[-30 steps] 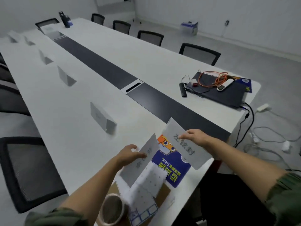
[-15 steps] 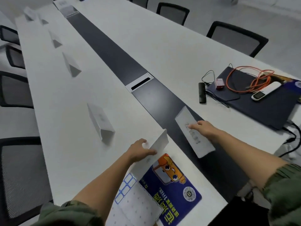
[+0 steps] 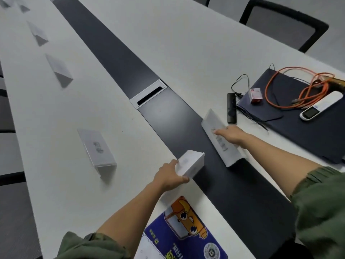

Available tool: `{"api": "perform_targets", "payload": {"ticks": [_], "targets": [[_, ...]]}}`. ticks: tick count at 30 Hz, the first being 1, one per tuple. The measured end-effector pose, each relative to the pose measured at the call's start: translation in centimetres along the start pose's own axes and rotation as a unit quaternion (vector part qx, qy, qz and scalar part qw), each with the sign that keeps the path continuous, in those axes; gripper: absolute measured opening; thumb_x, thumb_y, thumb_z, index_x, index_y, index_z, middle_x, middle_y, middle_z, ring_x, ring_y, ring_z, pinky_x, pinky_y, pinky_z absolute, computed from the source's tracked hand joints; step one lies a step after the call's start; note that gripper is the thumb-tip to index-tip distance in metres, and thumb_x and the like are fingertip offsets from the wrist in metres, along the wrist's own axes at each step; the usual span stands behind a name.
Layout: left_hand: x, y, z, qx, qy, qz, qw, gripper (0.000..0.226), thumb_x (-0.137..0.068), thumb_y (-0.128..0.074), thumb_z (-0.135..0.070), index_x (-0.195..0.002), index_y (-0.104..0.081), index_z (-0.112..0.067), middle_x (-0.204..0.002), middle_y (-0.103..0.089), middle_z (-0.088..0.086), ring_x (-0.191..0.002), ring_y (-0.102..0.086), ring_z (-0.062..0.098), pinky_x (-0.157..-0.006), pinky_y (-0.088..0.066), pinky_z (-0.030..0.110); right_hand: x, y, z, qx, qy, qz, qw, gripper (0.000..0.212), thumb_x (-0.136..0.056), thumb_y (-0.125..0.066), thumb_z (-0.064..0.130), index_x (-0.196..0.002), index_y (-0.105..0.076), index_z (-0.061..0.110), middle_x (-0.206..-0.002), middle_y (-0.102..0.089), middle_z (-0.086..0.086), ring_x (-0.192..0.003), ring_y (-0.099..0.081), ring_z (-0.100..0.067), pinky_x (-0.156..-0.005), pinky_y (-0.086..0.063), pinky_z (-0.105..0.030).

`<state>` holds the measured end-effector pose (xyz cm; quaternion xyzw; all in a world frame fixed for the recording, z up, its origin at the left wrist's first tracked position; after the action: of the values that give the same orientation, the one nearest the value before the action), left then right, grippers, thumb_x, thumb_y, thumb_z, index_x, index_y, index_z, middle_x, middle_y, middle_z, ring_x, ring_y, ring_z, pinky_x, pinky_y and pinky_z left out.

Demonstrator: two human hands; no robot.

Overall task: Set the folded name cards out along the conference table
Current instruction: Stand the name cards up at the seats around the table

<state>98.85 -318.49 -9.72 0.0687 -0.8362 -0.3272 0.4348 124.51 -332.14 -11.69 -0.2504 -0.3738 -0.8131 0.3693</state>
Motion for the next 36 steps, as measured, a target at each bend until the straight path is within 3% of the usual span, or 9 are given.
{"api": "perform_targets", "payload": {"ticks": [5,18,22,24,26,28,31,33,36], "targets": [[-2.6,-0.1,-1.7,-0.017,-0.023,-0.006,1.0,0.079,-0.076,-0.069,-0.053,-0.141,-0.028,-0.033,-0.134,-0.045,0.003,-0.112,-0.049,0.019,-0.092,-0.051,0.032,-3.2,1.8,2.3,0.093,0.017,-0.036,0.995,0.075,-0.083,-0.062,0.058,-0.133,-0.054,0.002,-0.13,-0.058,-0.016,-0.11,-0.057,-0.035,-0.089,-0.047,-0.038],[-6.9,0.8,-4.1,-0.045,-0.072,-0.001,0.996,0.075,-0.074,-0.063,-0.055,-0.139,-0.036,-0.031,-0.123,-0.05,0.001,-0.105,-0.051,0.017,-0.085,-0.051,0.03,-6.5,3.7,5.8,0.236,0.011,-0.08,0.968,0.078,-0.076,-0.049,0.07,-0.119,-0.06,0.005,-0.123,-0.062,-0.018,-0.102,-0.06,-0.036,-0.082,-0.049,-0.039],[-7.7,0.7,-4.6,-0.04,-0.075,0.011,0.996,0.077,-0.063,-0.057,-0.061,-0.133,-0.043,-0.032,-0.117,-0.056,0.0,-0.1,-0.056,0.019,-0.085,-0.056,0.041,-5.4,4.1,4.7,0.205,0.023,-0.093,0.974,0.093,-0.065,-0.044,0.086,-0.122,-0.064,0.016,-0.122,-0.065,-0.007,-0.105,-0.062,-0.031,-0.085,-0.05,-0.041],[-7.8,0.7,-4.6,-0.035,-0.074,0.013,0.997,0.077,-0.064,-0.059,-0.06,-0.134,-0.043,-0.031,-0.117,-0.056,0.0,-0.1,-0.056,0.019,-0.085,-0.056,0.041,-4.2,4.6,3.7,0.157,0.032,-0.108,0.981,0.088,-0.066,-0.036,0.093,-0.106,-0.069,0.022,-0.111,-0.069,-0.001,-0.1,-0.063,-0.027,-0.084,-0.05,-0.042],[-7.5,0.6,-4.6,-0.023,-0.078,0.008,0.997,0.077,-0.065,-0.059,-0.062,-0.133,-0.044,-0.031,-0.118,-0.056,-0.001,-0.1,-0.056,0.017,-0.085,-0.056,0.039,-2.6,5.5,1.9,0.103,0.039,-0.153,0.982,0.079,-0.077,-0.028,0.087,-0.083,-0.065,0.017,-0.095,-0.07,-0.002,-0.091,-0.062,-0.027,-0.078,-0.047,-0.041],[-6.7,0.9,-4.4,-0.005,-0.087,-0.012,0.996,0.076,-0.064,-0.06,-0.068,-0.131,-0.046,-0.033,-0.118,-0.057,-0.004,-0.099,-0.057,0.015,-0.082,-0.057,0.037,-0.6,6.3,-0.8,0.083,0.034,-0.217,0.972,0.069,-0.092,-0.028,0.071,-0.079,-0.061,0.012,-0.088,-0.067,-0.006,-0.088,-0.06,-0.031,-0.073,-0.043,-0.04],[-4.6,1.3,-3.5,-0.02,-0.106,-0.063,0.992,0.072,-0.071,-0.061,-0.068,-0.132,-0.044,-0.035,-0.12,-0.055,-0.006,-0.101,-0.054,0.012,-0.08,-0.056,0.031,2.3,5.2,-5.3,0.143,0.051,-0.266,0.952,0.052,-0.1,-0.027,0.049,-0.094,-0.063,0.012,-0.107,-0.064,-0.011,-0.104,-0.055,-0.035,-0.077,-0.04,-0.039],[-2.8,1.2,-2.4,-0.048,-0.116,-0.099,0.987,0.072,-0.076,-0.06,-0.065,-0.138,-0.04,-0.034,-0.126,-0.052,-0.006,-0.105,-0.051,0.012,-0.082,-0.053,0.028,3.7,2.7,-7.9,0.2,0.091,-0.26,0.94,0.048,-0.098,-0.03,0.045,-0.117,-0.062,0.015,-0.133,-0.055,-0.011,-0.124,-0.045,-0.032,-0.094,-0.039,-0.042],[-1.0,0.3,-0.7,-0.093,-0.117,-0.125,0.981,0.072,-0.083,-0.056,-0.063,-0.144,-0.034,-0.031,-0.134,-0.049,-0.005,-0.112,-0.049,0.013,-0.089,-0.05,0.029,5.1,-1.2,-11.2,0.313,0.118,-0.255,0.907,0.056,-0.097,-0.035,0.048,-0.144,-0.045,0.017,-0.158,-0.03,-0.011,-0.148,-0.02,-0.027,-0.118,-0.018,-0.044]]}}
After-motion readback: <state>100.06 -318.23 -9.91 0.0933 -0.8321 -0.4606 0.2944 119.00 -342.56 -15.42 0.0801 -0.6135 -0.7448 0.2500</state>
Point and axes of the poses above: each hand's wrist, its own x-axis away from the middle knuckle, its own y-axis out of the back of the hand, z = x × y, the point moved 10 cm from there along -x, towards the middle knuckle
